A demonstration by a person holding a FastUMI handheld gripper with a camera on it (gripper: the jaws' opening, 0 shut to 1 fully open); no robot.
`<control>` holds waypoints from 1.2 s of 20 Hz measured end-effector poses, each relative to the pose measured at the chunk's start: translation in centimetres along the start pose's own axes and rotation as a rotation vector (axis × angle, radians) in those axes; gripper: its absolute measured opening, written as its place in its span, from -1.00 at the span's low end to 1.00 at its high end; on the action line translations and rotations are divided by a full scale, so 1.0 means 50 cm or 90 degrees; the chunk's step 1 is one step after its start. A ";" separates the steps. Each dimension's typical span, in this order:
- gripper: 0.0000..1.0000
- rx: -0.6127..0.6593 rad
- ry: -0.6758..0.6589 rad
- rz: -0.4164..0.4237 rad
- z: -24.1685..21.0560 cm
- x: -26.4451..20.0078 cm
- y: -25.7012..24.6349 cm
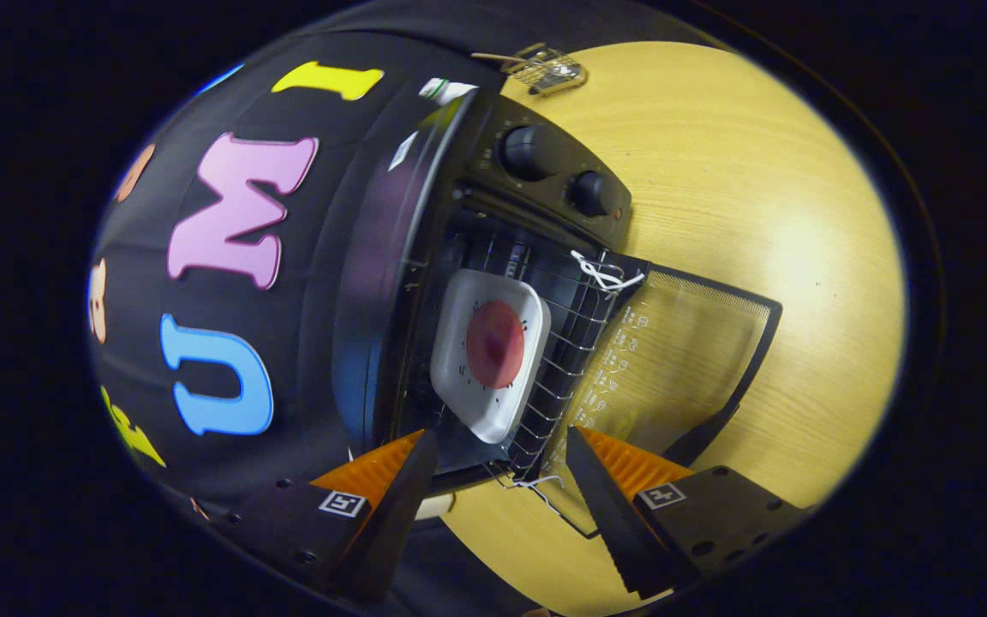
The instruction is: Open the toaster oven, put the food inside, and close the toaster oven door.
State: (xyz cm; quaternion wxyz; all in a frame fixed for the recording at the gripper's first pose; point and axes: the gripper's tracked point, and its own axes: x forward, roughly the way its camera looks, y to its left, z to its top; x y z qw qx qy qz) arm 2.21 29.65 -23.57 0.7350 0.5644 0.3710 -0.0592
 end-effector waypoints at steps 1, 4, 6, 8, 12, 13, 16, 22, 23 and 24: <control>0.97 -0.064 0.007 0.009 -0.006 -0.015 0.002; 0.97 -0.290 0.000 0.025 -0.010 -0.062 0.007; 0.96 -0.384 0.002 0.030 -0.020 -0.093 0.009; 0.97 -0.470 0.024 0.020 -0.040 -0.113 -0.009; 0.97 -0.608 0.059 -0.010 -0.078 -0.126 -0.081; 0.98 -0.627 0.070 -0.024 -0.089 -0.127 -0.109; 0.97 -0.653 0.105 -0.072 -0.111 -0.111 -0.183; 0.99 -0.713 0.144 -0.161 -0.124 -0.051 -0.298; 0.99 -0.719 0.142 -0.172 -0.122 -0.042 -0.307; 0.99 -0.720 0.140 -0.179 -0.123 -0.032 -0.311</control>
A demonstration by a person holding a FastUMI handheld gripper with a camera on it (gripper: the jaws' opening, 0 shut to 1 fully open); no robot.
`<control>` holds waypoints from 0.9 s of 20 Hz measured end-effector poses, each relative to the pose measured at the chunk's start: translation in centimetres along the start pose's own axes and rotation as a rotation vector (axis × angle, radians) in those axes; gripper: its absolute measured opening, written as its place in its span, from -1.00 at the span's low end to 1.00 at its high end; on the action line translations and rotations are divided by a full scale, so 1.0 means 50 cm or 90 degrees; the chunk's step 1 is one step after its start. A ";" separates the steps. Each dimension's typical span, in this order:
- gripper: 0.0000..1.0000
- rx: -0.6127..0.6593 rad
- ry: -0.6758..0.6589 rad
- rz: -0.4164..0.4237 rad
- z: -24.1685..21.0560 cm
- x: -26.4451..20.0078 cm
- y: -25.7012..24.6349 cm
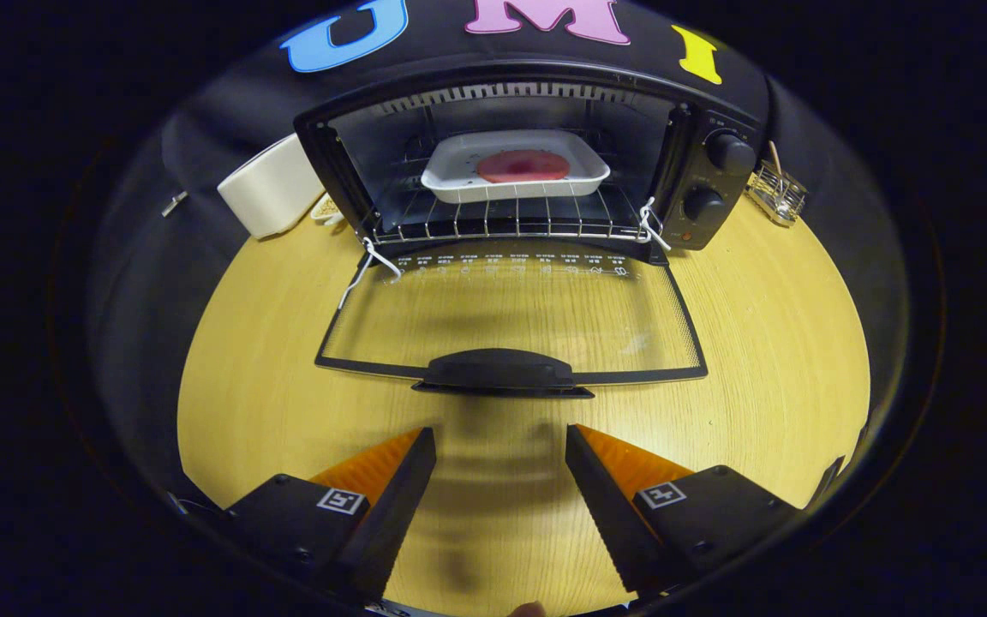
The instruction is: Open the toaster oven, put the food inside, and close the toaster oven door.
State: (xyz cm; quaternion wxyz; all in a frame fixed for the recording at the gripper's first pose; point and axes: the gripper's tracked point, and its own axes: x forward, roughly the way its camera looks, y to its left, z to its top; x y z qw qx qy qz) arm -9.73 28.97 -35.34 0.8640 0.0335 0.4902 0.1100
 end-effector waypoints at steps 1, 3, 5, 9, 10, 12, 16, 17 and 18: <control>0.99 0.001 0.002 -0.007 0.001 0.009 -0.001; 0.99 0.010 0.010 -0.022 0.004 0.026 -0.001; 0.98 0.019 0.015 -0.040 0.005 0.039 -0.008; 0.99 0.022 0.007 -0.066 0.024 0.050 -0.014; 0.98 0.021 0.007 -0.070 0.026 0.049 -0.013; 0.98 0.025 0.008 -0.071 0.025 0.052 -0.012; 0.98 0.026 -0.007 -0.062 0.033 0.030 -0.011; 0.98 0.023 -0.015 -0.061 0.035 0.022 -0.009; 0.98 0.022 -0.023 -0.058 0.039 0.012 -0.008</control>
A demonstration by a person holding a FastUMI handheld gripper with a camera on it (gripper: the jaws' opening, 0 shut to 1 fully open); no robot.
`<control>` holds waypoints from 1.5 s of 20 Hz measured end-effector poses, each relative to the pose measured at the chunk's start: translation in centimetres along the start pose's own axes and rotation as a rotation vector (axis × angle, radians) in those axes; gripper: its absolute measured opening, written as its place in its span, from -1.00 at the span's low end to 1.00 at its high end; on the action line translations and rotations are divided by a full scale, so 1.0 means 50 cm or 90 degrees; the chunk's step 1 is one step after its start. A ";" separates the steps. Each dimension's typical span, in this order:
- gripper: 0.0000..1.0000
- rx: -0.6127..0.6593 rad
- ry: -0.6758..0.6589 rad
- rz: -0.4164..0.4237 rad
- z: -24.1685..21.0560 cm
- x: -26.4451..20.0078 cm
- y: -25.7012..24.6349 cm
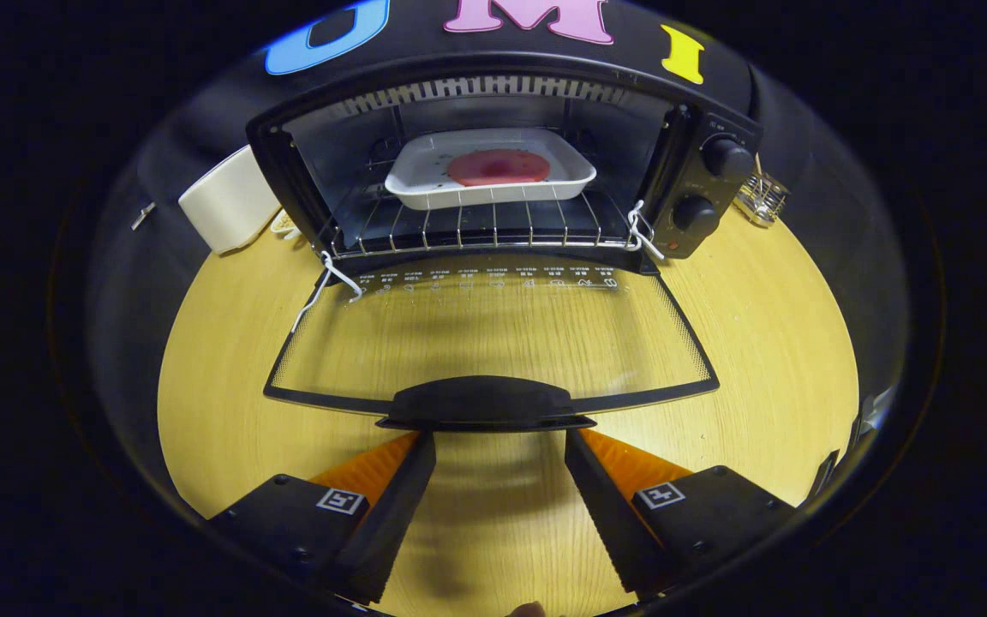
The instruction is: Open the toaster oven, put the food inside, and close the toaster oven door.
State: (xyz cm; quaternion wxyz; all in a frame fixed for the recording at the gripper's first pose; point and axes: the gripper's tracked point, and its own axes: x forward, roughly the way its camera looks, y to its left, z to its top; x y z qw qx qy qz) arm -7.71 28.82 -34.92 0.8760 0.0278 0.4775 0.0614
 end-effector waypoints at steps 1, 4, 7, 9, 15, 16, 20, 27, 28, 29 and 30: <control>0.98 0.000 -0.007 0.004 0.003 -0.009 0.000; 0.98 0.003 -0.028 0.018 0.019 -0.037 0.001; 0.98 0.009 -0.061 0.035 0.044 -0.068 0.002; 0.98 0.012 -0.089 0.044 0.067 -0.092 0.002; 0.99 0.004 -0.152 0.054 0.138 -0.135 -0.002; 0.99 0.000 -0.162 0.054 0.151 -0.140 -0.002; 0.99 -0.006 -0.208 0.060 0.192 -0.176 -0.003; 0.99 -0.028 -0.259 0.073 0.224 -0.229 -0.046; 0.99 -0.033 -0.268 0.073 0.229 -0.239 -0.055; 0.99 -0.038 -0.277 0.072 0.237 -0.250 -0.064; 0.99 -0.045 -0.289 0.071 0.247 -0.262 -0.074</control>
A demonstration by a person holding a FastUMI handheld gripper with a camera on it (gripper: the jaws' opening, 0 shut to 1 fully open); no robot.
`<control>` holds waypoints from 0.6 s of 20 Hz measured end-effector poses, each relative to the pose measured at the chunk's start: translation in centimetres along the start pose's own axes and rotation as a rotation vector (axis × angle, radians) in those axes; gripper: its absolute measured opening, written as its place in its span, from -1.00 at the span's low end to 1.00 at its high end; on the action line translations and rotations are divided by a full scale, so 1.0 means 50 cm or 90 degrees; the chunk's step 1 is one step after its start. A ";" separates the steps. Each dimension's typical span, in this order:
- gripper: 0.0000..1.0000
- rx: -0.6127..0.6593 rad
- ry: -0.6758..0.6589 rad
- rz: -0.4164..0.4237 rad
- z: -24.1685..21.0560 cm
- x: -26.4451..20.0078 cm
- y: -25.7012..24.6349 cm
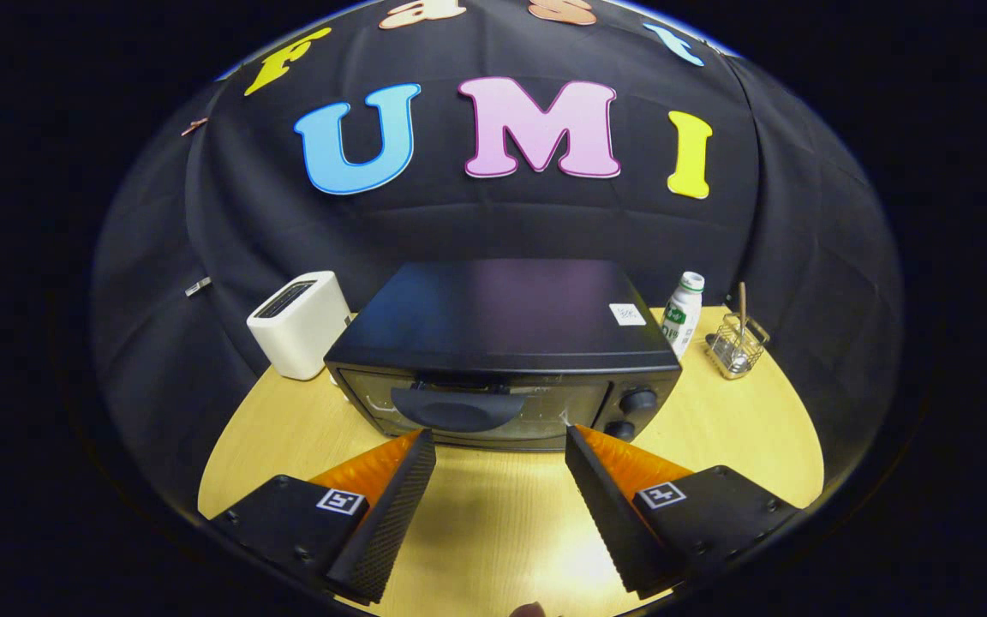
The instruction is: Open the toaster oven, put the food inside, and close the toaster oven door.
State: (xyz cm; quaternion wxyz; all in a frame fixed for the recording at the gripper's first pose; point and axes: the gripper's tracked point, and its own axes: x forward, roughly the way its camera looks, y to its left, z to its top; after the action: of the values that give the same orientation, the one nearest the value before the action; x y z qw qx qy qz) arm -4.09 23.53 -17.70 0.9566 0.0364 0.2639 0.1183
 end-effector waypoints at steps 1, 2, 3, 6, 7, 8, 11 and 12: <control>0.99 -0.008 -0.012 0.001 0.014 -0.008 -0.012; 0.99 -0.016 -0.026 0.000 0.030 -0.020 -0.023; 0.99 -0.023 -0.041 -0.002 0.049 -0.029 -0.038; 0.98 -0.034 -0.090 -0.006 0.111 -0.066 -0.081; 0.99 -0.033 -0.105 -0.007 0.130 -0.080 -0.096; 0.99 -0.031 -0.119 -0.010 0.149 -0.093 -0.114; 0.98 -0.019 -0.159 -0.019 0.202 -0.134 -0.166; 0.98 -0.015 -0.173 -0.022 0.223 -0.148 -0.183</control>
State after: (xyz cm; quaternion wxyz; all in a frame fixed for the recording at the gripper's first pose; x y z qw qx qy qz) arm -2.62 12.75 -5.68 0.9857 0.0367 0.1310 0.0991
